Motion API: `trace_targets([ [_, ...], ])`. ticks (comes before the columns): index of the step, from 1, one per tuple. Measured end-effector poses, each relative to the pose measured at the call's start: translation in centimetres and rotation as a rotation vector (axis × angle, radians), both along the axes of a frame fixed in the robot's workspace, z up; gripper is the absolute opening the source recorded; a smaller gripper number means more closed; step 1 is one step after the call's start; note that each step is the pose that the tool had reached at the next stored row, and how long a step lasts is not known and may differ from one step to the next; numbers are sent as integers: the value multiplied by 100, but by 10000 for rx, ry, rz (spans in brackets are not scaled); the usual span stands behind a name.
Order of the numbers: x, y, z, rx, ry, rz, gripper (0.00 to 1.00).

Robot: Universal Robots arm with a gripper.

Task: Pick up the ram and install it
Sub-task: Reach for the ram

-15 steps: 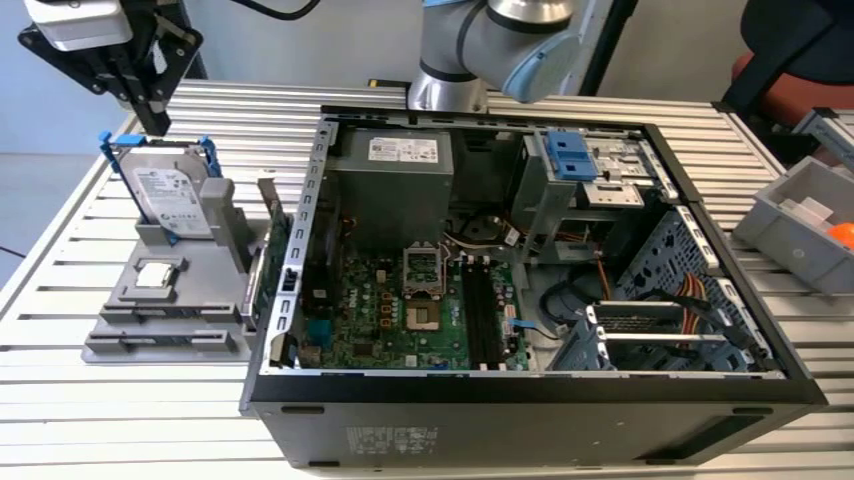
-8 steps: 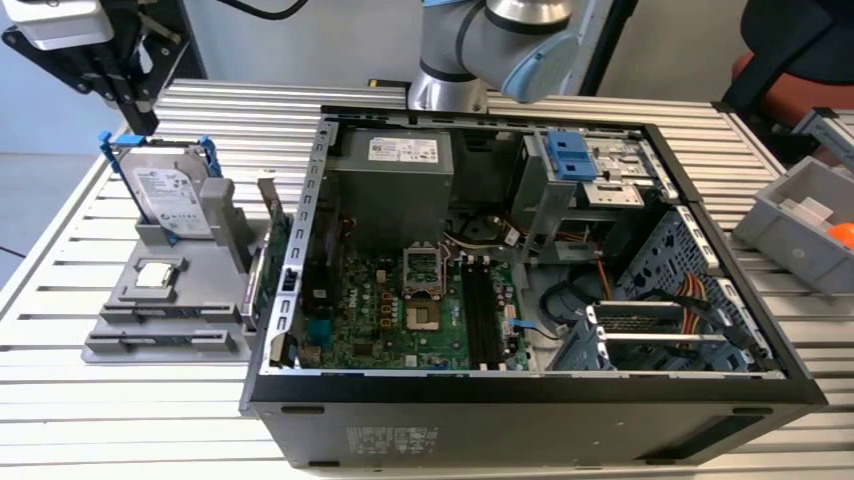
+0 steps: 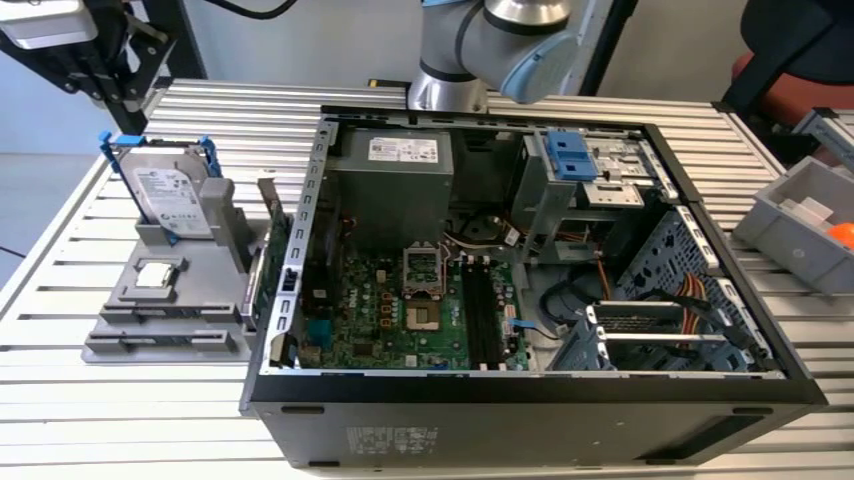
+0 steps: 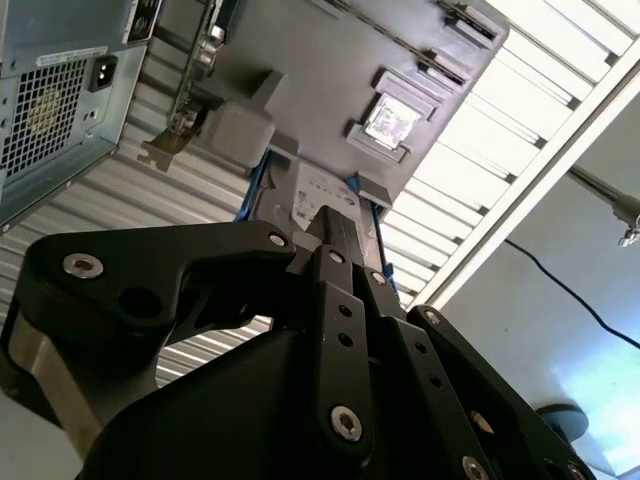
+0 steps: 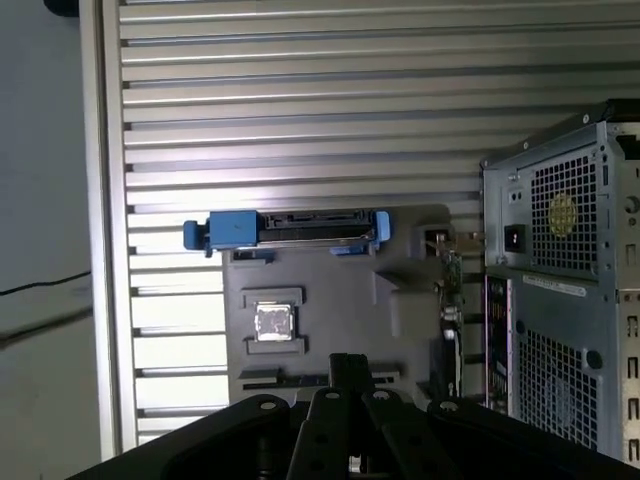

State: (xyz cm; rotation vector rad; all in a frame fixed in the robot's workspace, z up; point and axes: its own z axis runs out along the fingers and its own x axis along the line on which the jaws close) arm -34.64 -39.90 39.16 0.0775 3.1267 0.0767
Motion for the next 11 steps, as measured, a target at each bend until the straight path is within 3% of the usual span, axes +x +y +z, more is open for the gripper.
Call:
trace_targets([
  [4,-12,0,0,-1,0,287,0],
  [11,-15,-1,-1,0,2,314,0],
])
